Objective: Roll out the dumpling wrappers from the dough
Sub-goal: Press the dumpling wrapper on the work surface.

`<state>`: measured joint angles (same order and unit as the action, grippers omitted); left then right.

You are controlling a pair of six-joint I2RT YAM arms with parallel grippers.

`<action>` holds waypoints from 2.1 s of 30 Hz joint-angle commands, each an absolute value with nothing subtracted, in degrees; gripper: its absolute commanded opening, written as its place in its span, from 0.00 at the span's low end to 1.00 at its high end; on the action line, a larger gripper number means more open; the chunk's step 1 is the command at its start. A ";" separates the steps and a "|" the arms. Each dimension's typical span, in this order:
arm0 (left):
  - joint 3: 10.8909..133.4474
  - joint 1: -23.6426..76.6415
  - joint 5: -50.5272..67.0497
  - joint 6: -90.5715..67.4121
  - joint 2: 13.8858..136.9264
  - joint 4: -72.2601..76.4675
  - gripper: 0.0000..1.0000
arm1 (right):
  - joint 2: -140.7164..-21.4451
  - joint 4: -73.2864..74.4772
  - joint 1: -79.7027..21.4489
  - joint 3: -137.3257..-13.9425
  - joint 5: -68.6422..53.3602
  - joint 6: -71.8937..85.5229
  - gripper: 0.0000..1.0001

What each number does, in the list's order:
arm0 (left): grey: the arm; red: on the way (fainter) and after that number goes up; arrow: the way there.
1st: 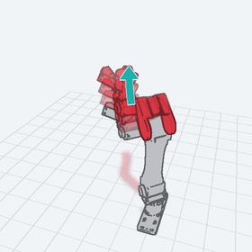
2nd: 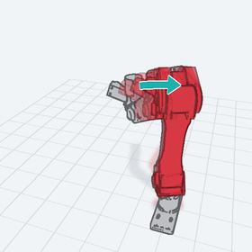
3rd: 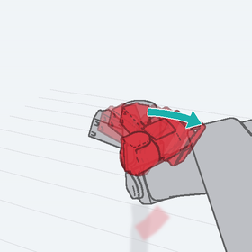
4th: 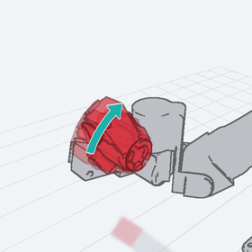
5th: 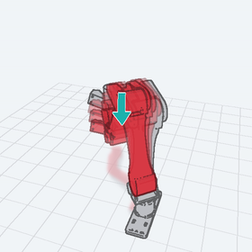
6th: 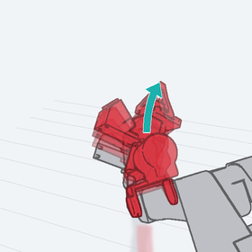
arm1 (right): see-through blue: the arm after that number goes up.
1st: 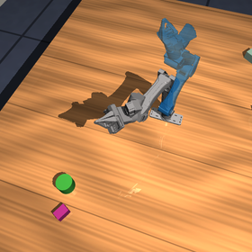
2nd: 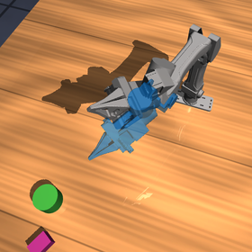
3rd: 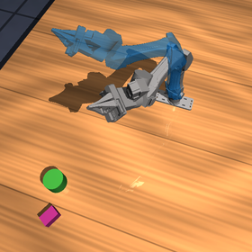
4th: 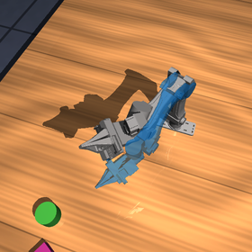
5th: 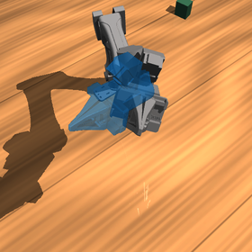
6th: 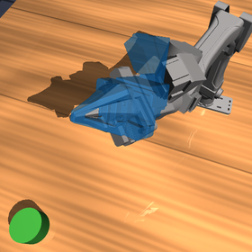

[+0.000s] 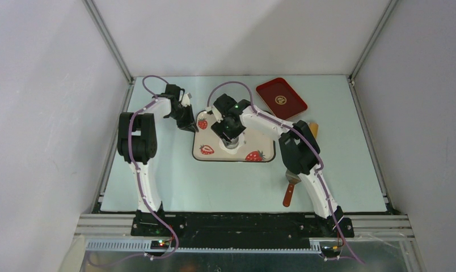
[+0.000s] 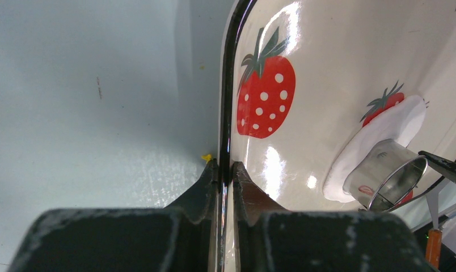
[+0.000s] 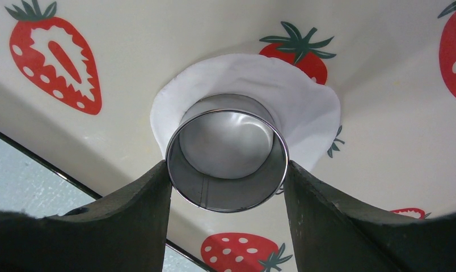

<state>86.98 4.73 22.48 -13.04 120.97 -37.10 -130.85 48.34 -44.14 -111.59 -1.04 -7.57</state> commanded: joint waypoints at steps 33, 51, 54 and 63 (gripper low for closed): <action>85.78 4.39 17.04 -11.78 119.16 -36.92 0.00 | -135.87 60.28 -44.55 -97.77 6.66 -7.98 0.00; 85.72 4.40 16.78 -11.78 118.86 -37.00 0.00 | -137.20 68.01 -40.84 -101.46 -2.94 -4.53 0.00; 85.66 4.35 16.66 -11.78 118.89 -36.99 0.00 | -136.14 67.36 -41.20 -100.09 -1.78 -3.69 0.00; 85.81 4.40 16.86 -11.78 119.04 -36.98 0.00 | -136.23 65.73 -43.34 -100.01 0.95 -3.60 0.00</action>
